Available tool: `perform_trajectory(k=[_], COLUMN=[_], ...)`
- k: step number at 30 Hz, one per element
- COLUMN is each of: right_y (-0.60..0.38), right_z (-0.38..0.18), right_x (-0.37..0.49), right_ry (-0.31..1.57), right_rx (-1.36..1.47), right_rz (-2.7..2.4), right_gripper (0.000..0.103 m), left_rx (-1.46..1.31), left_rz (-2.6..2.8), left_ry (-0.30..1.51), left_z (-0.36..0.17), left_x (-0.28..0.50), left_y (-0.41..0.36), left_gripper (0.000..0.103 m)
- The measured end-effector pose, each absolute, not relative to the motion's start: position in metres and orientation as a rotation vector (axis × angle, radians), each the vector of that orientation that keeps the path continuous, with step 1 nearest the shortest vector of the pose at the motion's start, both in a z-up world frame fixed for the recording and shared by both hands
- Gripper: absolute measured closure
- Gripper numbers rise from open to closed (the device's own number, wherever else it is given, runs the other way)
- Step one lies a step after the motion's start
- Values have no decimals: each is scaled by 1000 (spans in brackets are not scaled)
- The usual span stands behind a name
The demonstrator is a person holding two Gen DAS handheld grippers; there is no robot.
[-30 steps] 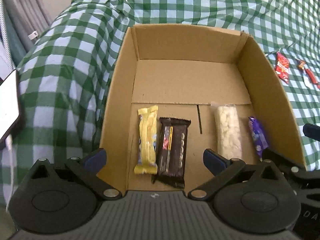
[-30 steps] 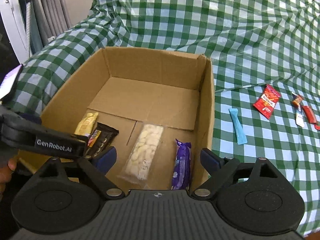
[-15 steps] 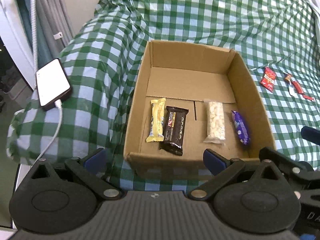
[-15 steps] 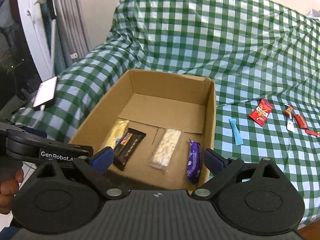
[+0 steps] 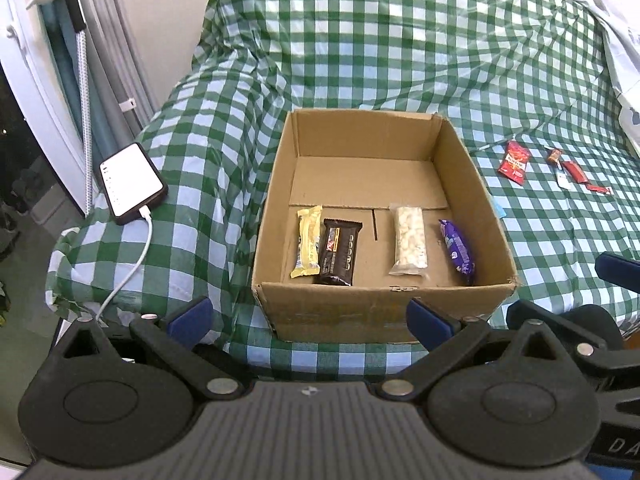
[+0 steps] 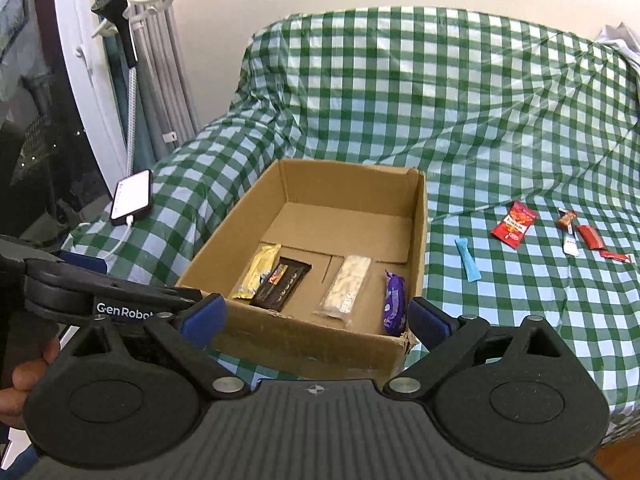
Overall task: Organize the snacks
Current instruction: 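Lift both open tools up away from the box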
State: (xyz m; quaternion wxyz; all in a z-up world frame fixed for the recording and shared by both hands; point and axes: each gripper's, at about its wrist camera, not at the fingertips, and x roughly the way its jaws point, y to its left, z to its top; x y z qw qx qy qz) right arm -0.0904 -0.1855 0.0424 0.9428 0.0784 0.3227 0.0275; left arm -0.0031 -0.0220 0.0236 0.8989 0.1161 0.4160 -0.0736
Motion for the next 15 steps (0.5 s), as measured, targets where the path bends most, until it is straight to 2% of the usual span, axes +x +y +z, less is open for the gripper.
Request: perform_trajectory(k=[15], right_y=[-188], right_z=[50], right_x=[-105], right_ry=[626], right_rx=[167], right_rz=[64], right_gripper=[5], left_rx=[257], left_rz=[-145], left_ry=[833], left_z=[32], left_x=[-14], left_y=[-23], left_gripper=[0])
